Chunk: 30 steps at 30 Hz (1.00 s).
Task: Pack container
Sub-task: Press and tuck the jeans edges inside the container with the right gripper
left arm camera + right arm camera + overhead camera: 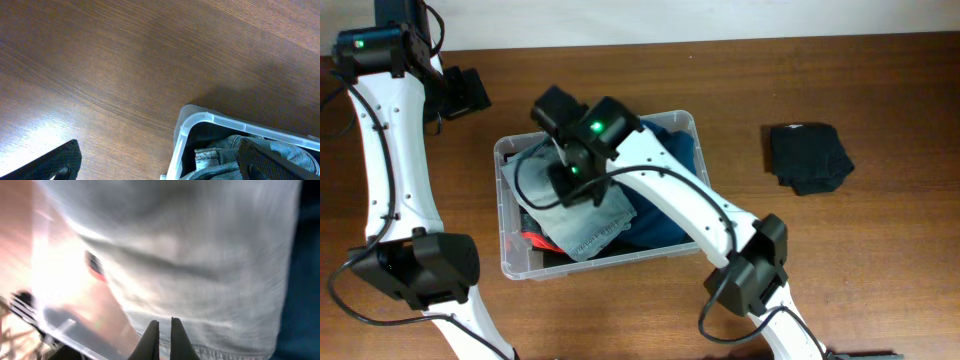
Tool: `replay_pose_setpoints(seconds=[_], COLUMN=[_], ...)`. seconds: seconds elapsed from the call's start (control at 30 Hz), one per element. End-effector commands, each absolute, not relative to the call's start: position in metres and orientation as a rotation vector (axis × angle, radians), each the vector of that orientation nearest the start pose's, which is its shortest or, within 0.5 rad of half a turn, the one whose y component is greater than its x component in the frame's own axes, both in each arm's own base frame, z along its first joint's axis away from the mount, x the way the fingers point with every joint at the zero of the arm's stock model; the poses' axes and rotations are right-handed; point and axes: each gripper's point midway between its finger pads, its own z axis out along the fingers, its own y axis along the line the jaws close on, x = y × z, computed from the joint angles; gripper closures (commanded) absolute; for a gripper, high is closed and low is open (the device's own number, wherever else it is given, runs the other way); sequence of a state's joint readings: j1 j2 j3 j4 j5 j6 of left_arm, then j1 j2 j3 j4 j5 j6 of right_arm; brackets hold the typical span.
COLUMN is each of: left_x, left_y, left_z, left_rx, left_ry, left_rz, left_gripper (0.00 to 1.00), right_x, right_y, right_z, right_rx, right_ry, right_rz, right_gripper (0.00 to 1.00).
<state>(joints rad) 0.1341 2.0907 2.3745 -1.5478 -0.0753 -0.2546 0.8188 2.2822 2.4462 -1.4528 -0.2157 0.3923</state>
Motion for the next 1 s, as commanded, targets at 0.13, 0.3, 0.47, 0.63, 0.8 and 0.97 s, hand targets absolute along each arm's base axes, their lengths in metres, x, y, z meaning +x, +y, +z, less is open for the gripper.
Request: replay_pose_setpoints(seconds=[0.13,0.3,0.47,0.63,0.8,0.97], left_x=[0.436,0.436,0.436,0.436,0.436,0.436], left_y=[0.073,0.073,0.073,0.073,0.073,0.073], left_z=[0.237,0.237,0.237,0.237,0.237,0.237], left_rx=[-0.581,-0.581,-0.581,-0.580,-0.581,-0.581], left_ry=[2.765,2.766,2.766,2.766,2.766,2.765], left_rz=[0.068,0.068,0.068,0.068,0.068,0.068], left_gripper=[0.01,0.01,0.01,0.00,0.01,0.01], right_x=[0.349,0.371,0.386,0.389,0.391,0.391], right_y=[0.419,0.435,0.438,0.442,0.440,0.435], right_z=[0.236,0.221,0.183,0.136,0.098,0.085], right_rx=[-0.629,-0.607,-0.586,-0.565,-0.569,-0.569], right_ry=[2.601,2.545,2.576,2.661,2.727,2.753], right_rz=[0.642,0.622,0.539,0.495,0.444,0.399], right_gripper=[0.96,0.96,0.96,0.96,0.96,0.96])
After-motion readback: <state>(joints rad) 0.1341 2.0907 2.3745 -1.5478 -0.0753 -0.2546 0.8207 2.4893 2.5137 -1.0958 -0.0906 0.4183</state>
